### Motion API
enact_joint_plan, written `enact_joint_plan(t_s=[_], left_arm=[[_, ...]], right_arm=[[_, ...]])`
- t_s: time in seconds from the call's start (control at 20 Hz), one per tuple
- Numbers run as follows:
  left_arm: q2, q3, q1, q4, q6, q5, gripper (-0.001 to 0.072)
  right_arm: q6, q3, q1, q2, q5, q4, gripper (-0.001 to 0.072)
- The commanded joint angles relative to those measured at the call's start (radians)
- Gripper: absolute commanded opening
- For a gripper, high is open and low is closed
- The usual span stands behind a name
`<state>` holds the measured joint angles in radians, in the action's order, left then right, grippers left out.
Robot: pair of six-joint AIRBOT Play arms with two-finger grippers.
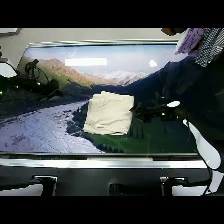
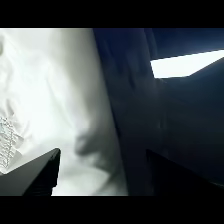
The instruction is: Fold the clothes and pants, and hang the long-sleeved shirts on hangers.
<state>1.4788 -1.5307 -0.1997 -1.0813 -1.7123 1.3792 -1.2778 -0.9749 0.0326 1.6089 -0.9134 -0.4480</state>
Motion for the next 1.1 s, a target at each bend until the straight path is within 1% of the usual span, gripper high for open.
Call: enact_joint_plan(t_s=[0.0,0.1,0.15,0.2,0.25,0.35,0.45,0.5,0.65,0.7,0.9,0.95,1.05], left_arm=[[0.000,0.000,0.011,0.000,-0.001,-0.015,0.0010],[0.000,0.000,0.014,0.000,-0.001,-0.015,0.0010],[0.000,0.000,0.014,0.000,-0.001,-0.015,0.0011],[0.000,0.000,0.014,0.000,0.000,-0.015,0.0011],[0.000,0.000,0.014,0.000,0.000,-0.015,0.0011],[0.000,0.000,0.014,0.000,-0.001,-0.014,0.0010],[0.000,0.000,0.014,0.000,-0.001,-0.014,0.0010],[0.000,0.000,0.014,0.000,-0.001,-0.013,0.0010],[0.000,0.000,0.014,0.000,0.000,-0.006,0.0011],[0.000,0.000,0.014,0.000,0.000,-0.006,0.0010],[0.000,0.000,0.014,0.000,0.000,-0.006,0.0011],[0.000,0.000,0.014,0.000,0.000,-0.006,0.0010],[0.000,0.000,0.014,0.000,0.000,-0.006,0.0010]], right_arm=[[0.009,0.001,0.024,0.005,0.003,0.035,0.0580],[-0.006,0.001,0.066,0.005,0.023,0.034,0.0555],[-0.017,0.000,0.081,0.005,0.035,0.035,0.0511],[-0.021,-0.002,0.092,0.005,0.039,0.039,0.0428],[-0.020,-0.007,0.095,0.005,0.036,0.044,0.0322],[-0.013,-0.035,0.097,0.004,0.016,0.044,0.0030],[-0.014,-0.100,0.087,0.002,-0.002,0.043,0.0031],[-0.037,-0.145,0.068,0.000,-0.010,0.035,0.0031],[-0.147,-0.274,-0.031,-0.011,-0.032,-0.057,0.0030],[-0.198,-0.306,-0.074,-0.018,-0.035,-0.096,0.0030],[-0.317,-0.343,-0.270,-0.075,-0.031,-0.187,0.0030],[-0.359,-0.343,-0.326,-0.094,-0.032,-0.230,0.0030],[-0.470,-0.343,-0.455,-0.149,-0.054,-0.381,0.0029]])
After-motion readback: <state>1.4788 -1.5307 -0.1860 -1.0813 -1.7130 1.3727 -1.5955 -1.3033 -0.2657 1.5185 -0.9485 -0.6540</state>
